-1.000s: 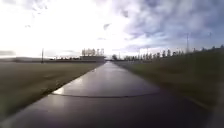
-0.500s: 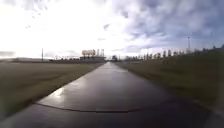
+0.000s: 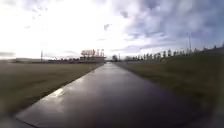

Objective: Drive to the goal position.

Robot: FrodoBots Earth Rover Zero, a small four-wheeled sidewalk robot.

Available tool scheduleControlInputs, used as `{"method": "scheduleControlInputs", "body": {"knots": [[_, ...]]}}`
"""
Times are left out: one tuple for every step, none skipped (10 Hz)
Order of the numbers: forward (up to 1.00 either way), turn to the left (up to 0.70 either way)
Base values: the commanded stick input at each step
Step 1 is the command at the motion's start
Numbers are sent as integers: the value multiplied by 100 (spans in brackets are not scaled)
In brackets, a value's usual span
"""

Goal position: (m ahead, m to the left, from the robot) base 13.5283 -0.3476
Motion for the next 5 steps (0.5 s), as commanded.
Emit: {"method": "scheduleControlInputs", "body": {"knots": [[100, -16], [100, 0], [100, 0], [100, 0], [100, 0]]}}
